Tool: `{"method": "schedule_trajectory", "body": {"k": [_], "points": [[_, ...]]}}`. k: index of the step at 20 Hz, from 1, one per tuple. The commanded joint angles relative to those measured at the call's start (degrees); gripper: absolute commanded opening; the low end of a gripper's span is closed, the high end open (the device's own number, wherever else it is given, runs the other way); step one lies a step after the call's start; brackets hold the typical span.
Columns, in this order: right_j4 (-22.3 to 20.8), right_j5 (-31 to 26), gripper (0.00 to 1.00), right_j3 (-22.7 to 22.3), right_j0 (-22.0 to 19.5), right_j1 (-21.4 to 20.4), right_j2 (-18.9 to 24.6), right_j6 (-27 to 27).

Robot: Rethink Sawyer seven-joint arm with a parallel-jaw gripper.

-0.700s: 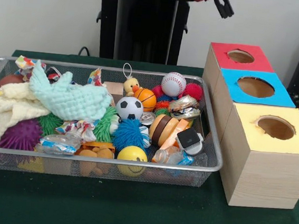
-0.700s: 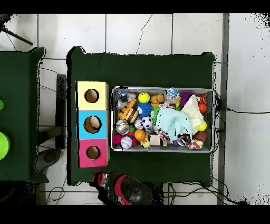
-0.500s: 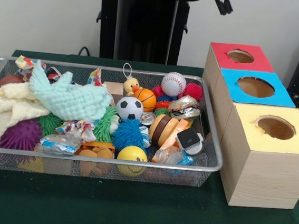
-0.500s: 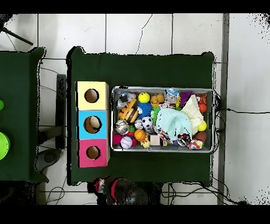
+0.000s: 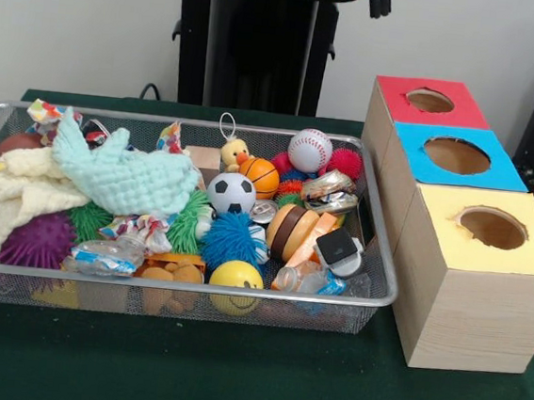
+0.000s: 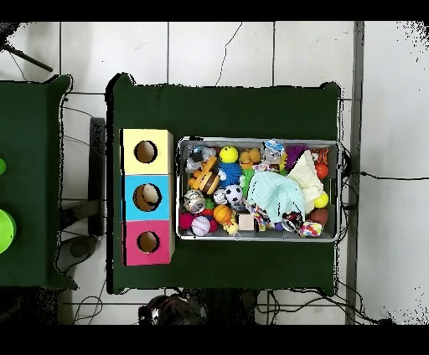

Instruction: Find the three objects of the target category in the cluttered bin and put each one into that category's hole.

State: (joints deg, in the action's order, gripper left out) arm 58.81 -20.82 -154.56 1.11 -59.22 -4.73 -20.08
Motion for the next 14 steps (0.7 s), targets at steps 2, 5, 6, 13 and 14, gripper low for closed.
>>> {"method": "schedule_trajectory", "body": {"k": [2, 5, 6, 13, 14], "points": [[8.68, 9.44, 0.00, -2.90, -4.96, -2.27, 8.43, 0.76], [13.80, 9.78, 0.00, -3.20, -3.60, -2.12, 9.68, 3.98], [15.29, 9.87, 0.00, -3.24, -2.77, -2.32, 9.60, 4.95], [27.08, 9.09, 0.00, -2.66, 5.57, 0.53, 5.85, 14.12], [26.73, 9.40, 0.00, -2.94, 5.87, 0.67, 5.74, 15.99]]}}
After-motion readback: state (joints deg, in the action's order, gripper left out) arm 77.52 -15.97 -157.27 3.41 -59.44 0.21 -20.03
